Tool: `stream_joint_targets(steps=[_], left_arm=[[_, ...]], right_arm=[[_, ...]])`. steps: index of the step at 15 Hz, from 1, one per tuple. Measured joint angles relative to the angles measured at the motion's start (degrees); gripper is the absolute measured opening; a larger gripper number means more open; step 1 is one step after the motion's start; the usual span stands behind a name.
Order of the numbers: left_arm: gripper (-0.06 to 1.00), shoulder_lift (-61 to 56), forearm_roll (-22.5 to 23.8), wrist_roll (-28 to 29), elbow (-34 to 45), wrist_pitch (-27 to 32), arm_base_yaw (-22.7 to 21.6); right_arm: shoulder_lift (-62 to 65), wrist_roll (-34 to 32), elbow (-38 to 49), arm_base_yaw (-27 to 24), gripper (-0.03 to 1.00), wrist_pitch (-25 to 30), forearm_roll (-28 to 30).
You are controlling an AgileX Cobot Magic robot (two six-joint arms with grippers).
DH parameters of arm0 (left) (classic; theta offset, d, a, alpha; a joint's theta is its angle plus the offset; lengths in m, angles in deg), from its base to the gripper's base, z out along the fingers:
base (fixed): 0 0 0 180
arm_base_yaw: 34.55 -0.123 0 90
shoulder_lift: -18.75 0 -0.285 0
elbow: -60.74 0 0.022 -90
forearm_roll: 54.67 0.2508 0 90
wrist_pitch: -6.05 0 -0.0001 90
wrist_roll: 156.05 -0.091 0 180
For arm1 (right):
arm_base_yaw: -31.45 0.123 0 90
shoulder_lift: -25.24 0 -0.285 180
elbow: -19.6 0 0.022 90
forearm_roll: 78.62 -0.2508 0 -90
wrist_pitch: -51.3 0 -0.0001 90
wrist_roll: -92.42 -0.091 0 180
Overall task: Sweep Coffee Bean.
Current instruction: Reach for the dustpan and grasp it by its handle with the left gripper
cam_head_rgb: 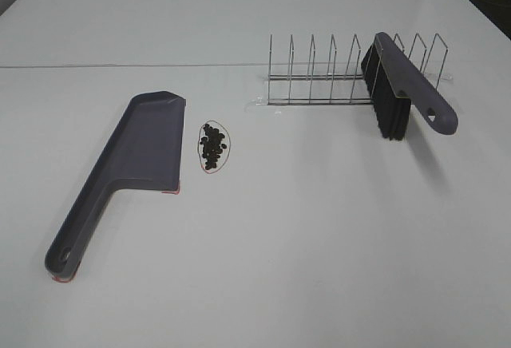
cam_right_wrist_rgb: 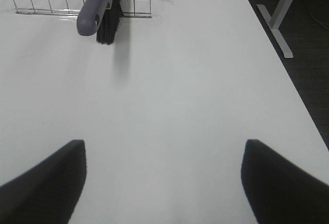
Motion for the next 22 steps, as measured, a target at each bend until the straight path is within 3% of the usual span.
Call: stream_joint_targets(steps=[17,22], left_arm=[[0.70,0.2,0.1,-0.4,-0.2,-0.6,0.0],[0.66,12.3,-0.3,0.5,-0.8,-17.4,0.0]], right_arm=[[0.0,0.0,0.0,0.0,0.80,0.0,0.0],[0.0,0.0,0.0,0.0,0.80,0.0,0.0]])
